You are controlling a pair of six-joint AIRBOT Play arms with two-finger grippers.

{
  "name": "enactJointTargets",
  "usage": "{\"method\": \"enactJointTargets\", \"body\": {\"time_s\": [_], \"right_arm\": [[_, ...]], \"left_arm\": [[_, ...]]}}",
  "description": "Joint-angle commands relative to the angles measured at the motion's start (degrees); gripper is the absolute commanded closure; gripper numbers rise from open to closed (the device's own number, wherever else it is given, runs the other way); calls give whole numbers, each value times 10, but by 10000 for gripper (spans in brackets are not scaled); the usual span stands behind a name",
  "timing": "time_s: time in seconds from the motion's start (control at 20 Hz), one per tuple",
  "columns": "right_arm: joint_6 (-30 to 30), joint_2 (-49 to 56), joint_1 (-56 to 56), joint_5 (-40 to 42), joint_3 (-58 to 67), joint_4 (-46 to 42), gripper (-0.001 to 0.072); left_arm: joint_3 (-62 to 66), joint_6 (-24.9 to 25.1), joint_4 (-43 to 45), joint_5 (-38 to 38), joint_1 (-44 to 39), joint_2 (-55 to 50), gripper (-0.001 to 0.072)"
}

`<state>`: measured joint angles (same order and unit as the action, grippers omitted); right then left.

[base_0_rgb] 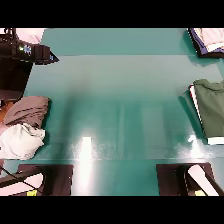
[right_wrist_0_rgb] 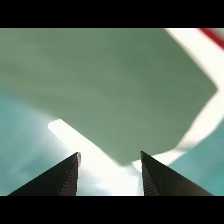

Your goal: Fold the shirts.

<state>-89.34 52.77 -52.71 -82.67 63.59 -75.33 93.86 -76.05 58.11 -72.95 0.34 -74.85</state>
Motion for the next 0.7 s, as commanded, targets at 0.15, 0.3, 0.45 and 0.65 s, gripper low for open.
{"method": "enactJointTargets", "body": {"time_s": [0.15,0.3,0.45,0.65], "right_arm": [[9,0,160,0,0,103,655],[16,0,255,9,0,91,687],[24,0,324,17,0,92,687],[30,0,377,17,0,92,688]], "left_arm": [[0,0,0,10,0,0,686],[0,0,0,10,0,0,686],[0,0,0,10,0,0,686],[0,0,0,10,0,0,686]]}}
